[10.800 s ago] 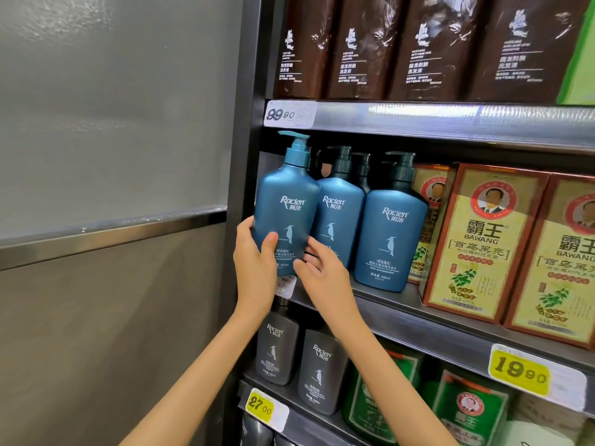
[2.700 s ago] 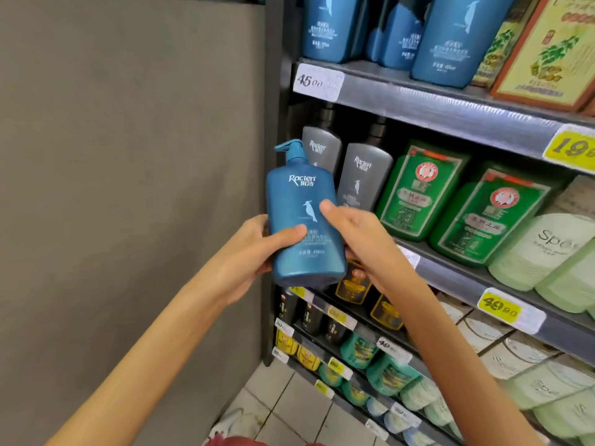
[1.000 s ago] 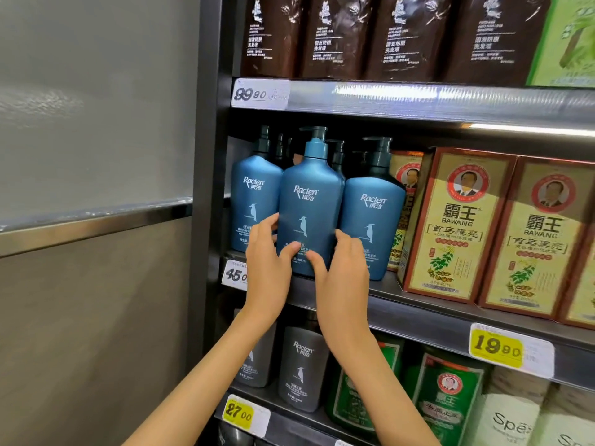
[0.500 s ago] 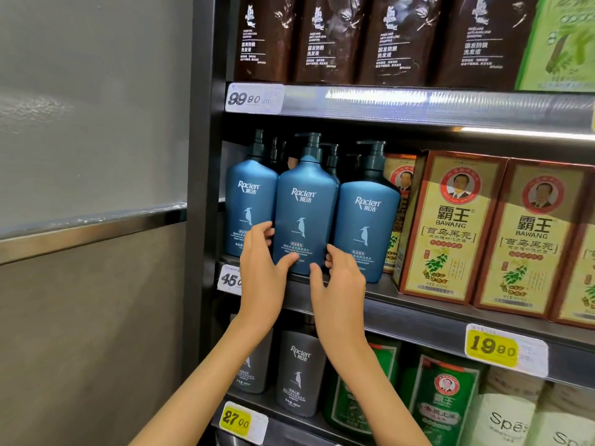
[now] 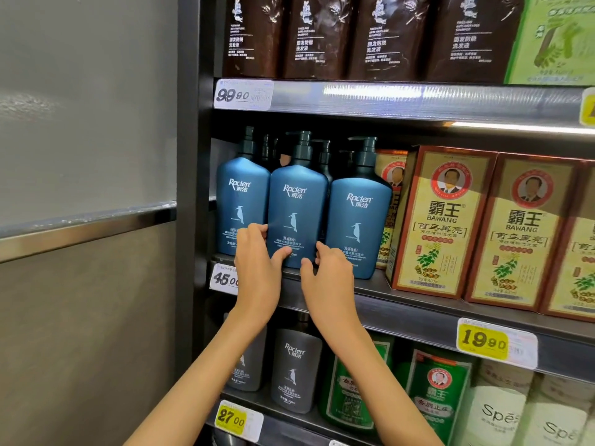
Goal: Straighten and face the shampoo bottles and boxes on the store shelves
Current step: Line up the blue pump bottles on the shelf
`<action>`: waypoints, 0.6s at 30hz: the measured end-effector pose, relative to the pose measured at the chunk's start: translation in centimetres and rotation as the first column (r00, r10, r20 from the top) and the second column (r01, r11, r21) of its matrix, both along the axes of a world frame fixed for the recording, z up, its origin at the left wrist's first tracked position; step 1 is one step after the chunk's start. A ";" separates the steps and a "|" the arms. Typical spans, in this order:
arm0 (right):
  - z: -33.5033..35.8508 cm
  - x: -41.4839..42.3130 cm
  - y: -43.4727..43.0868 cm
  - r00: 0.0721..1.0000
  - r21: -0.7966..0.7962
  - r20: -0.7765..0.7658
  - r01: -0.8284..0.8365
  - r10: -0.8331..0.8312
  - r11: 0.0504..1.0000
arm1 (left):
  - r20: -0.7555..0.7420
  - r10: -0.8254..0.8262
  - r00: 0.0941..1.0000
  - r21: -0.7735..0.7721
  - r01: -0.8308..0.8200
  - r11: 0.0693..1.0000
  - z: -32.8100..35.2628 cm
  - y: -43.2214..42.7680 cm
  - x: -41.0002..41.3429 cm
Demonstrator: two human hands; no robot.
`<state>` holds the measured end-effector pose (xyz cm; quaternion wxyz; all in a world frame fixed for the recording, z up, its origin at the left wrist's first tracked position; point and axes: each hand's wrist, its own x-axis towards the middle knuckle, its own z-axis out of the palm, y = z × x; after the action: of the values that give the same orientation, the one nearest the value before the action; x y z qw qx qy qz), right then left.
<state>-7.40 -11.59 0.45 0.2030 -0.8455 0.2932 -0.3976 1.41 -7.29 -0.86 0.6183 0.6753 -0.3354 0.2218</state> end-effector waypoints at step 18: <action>5.7 -4.8 -2.6 0.875 -0.408 0.464 0.073 0.138 0.910 | 0.066 -0.130 0.989 0.014 0.130 0.991 -1.1 1.8 -2.0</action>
<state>-12.24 -14.21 6.17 0.0928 -0.7476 0.1278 -0.6452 -0.62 -5.50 -1.91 0.6167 0.6472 -0.4001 0.2018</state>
